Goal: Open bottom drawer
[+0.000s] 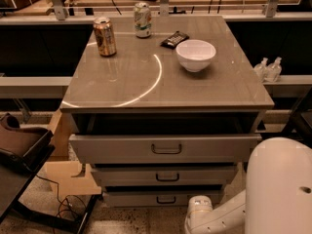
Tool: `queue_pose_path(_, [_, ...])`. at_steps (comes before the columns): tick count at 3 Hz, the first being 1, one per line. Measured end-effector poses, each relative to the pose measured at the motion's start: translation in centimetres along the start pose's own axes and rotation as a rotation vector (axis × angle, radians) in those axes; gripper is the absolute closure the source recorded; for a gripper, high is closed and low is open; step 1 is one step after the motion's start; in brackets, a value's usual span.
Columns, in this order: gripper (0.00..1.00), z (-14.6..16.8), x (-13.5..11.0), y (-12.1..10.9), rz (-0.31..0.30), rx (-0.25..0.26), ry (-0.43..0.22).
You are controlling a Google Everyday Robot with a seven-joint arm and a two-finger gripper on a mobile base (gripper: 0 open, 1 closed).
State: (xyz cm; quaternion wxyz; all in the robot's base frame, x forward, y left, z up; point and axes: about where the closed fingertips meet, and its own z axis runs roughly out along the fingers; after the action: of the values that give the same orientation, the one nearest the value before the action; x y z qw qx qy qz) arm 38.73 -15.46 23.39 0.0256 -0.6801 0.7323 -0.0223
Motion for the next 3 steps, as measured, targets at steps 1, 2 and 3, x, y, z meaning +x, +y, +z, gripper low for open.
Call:
queue_pose_path(1, [0.00, 2.0, 0.4, -0.6, -0.015, -0.019, 0.007])
queue_pose_path(2, [0.00, 3.4, 0.3, -1.2, -0.044, -0.026, 0.006])
queue_pose_path(3, [0.00, 4.2, 0.0, -1.5, -0.072, -0.017, 0.000])
